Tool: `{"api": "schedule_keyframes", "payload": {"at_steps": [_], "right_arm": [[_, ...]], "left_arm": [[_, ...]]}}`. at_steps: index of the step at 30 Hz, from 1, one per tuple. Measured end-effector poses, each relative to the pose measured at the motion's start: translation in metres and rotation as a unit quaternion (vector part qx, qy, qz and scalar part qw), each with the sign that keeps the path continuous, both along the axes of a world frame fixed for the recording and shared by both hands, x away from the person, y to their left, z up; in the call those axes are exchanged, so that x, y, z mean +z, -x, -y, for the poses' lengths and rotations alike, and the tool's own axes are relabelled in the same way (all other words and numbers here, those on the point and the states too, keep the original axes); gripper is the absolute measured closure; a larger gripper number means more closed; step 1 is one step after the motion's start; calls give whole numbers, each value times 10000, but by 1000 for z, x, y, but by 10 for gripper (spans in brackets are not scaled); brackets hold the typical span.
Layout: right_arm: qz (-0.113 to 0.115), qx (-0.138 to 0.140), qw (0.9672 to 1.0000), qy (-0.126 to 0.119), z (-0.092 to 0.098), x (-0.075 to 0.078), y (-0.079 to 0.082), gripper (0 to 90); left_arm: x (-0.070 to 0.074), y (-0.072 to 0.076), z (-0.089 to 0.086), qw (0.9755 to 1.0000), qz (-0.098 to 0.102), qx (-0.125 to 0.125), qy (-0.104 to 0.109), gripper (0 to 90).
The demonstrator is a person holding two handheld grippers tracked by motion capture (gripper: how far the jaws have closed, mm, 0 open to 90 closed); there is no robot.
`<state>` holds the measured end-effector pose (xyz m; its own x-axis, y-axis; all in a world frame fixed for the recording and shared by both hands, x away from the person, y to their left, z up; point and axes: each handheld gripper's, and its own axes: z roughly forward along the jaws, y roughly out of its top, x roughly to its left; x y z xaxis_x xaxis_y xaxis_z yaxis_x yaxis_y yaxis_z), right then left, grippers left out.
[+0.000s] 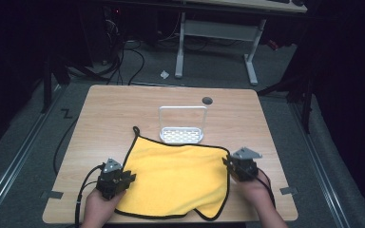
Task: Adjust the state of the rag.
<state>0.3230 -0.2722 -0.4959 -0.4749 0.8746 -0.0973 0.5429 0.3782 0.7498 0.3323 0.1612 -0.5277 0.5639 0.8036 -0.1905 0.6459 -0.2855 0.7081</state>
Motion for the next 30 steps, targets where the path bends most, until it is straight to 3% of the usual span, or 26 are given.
{"api": "schedule_keyframes", "payload": {"at_steps": [4,7,9,10,15,16,17,19,20,21,24,25,30], "right_arm": [[-70,147,9997,-185,-2,-2,47,785],[-278,310,9991,-33,-5,-12,68,855],[-377,323,9988,47,-5,-17,69,879],[-577,309,9978,135,-4,-26,67,900],[-533,16,9984,185,9,-26,56,900],[-501,-174,9984,217,20,-26,46,900],[-474,-296,9981,273,26,-26,41,900],[-432,-434,9975,360,33,-26,36,900],[-432,-722,9953,485,47,-25,29,900],[-462,-791,9948,453,52,-23,28,893],[-345,-761,9959,341,54,-18,35,870],[-300,-719,9965,307,51,-18,38,861],[-429,-544,9971,316,41,-25,39,860]], "left_arm": [[0,3,3,10000,-13,-59,1,698],[1,8,11,9997,-67,-213,-15,698],[2,9,13,9996,-66,-258,-39,699],[2,11,17,9994,-65,-339,-68,699],[2,13,25,9980,-187,-608,39,700],[2,15,32,9957,-305,-844,208,699],[2,15,32,9957,-305,-844,208,699],[1,19,44,9931,-304,-1102,255,697],[1,22,51,9921,-284,-1203,235,693],[2,26,60,9910,-174,-1326,96,691],[2,27,64,9911,-69,-1326,9,689],[1,25,63,9923,32,-1235,-37,694],[-1,20,57,9939,47,-1098,88,705]]}}
